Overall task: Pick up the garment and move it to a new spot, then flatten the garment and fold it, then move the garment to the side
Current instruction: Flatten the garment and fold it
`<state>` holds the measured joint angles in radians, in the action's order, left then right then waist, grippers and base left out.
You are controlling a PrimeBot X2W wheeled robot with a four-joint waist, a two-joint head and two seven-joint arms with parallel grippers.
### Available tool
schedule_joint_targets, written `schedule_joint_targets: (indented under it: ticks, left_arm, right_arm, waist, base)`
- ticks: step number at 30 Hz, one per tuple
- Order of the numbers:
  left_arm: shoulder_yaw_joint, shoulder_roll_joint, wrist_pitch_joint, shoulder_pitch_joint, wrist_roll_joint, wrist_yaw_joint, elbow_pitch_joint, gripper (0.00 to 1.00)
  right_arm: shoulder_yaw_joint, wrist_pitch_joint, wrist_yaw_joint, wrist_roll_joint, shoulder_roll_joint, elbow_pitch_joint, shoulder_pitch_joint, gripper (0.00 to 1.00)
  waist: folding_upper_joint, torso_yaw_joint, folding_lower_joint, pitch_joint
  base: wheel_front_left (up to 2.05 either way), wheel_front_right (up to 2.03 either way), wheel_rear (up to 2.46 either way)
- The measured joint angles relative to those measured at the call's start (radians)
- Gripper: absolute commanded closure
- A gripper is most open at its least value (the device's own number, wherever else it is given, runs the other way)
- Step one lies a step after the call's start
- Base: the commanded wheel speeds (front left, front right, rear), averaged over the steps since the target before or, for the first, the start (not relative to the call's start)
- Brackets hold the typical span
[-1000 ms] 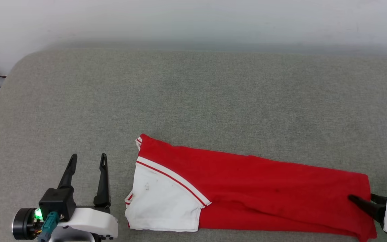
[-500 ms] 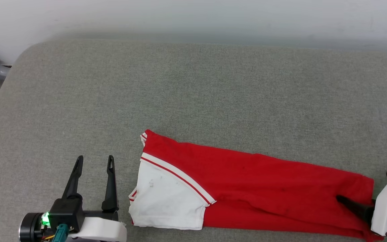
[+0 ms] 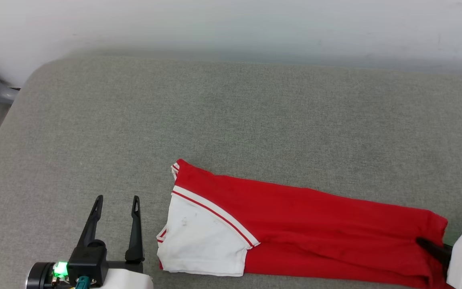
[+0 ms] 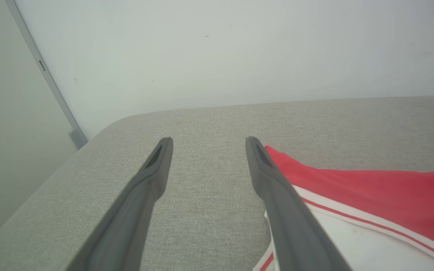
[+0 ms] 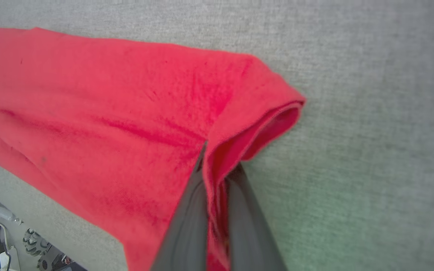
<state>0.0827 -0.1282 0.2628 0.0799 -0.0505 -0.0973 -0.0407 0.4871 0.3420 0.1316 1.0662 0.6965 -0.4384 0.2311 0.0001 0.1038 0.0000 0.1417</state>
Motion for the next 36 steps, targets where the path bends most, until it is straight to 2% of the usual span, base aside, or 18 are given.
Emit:
schedule_joint_targets:
  ticks: [10, 15, 20, 26, 31, 36]
  left_arm:
    - [-0.006, 0.010, 0.000, 0.019, 0.029, 0.010, 0.009, 0.00]
    - [-0.009, 0.010, 0.000, 0.037, 0.031, 0.015, 0.012, 0.00]
    - [-0.016, 0.010, 0.000, 0.045, 0.031, 0.018, 0.012, 0.00]
    - [-0.015, 0.013, 0.000, 0.052, 0.032, 0.025, 0.014, 0.00]
    - [-0.007, 0.017, 0.000, 0.048, 0.034, 0.030, 0.021, 0.00]
    - [0.000, 0.020, 0.000, 0.040, 0.038, 0.036, 0.022, 0.00]
  right_arm:
    - [-0.019, -0.069, 0.000, 0.003, 0.095, -0.113, 0.000, 1.00]
    - [-0.029, -0.074, 0.000, 0.015, 0.125, -0.119, -0.007, 1.00]
    - [-0.050, -0.055, 0.000, 0.062, 0.148, -0.016, -0.028, 1.00]
    - [-0.076, 0.035, -0.001, 0.135, 0.146, 0.194, -0.050, 1.00]
    - [-0.076, 0.102, -0.001, 0.126, 0.106, 0.317, -0.051, 1.00]
    - [-0.049, 0.159, -0.001, 0.065, 0.037, 0.375, -0.024, 1.00]
  waist:
    - [0.0000, -0.005, 0.0000, -0.043]
    - [0.0000, -0.007, 0.0000, -0.064]
    - [0.0000, -0.013, 0.0000, -0.077]
    - [0.0000, -0.014, 0.0000, -0.084]
    - [0.0000, -0.001, 0.0000, -0.083]
    - [0.0000, 0.019, 0.0000, -0.077]
  base:
    - [0.00, 0.00, 0.00]
    - [0.00, 0.00, 0.00]
    - [0.00, 0.00, 0.00]
    - [0.00, 0.00, 0.00]
    - [0.00, 0.00, 0.00]
    - [0.00, 0.00, 0.00]
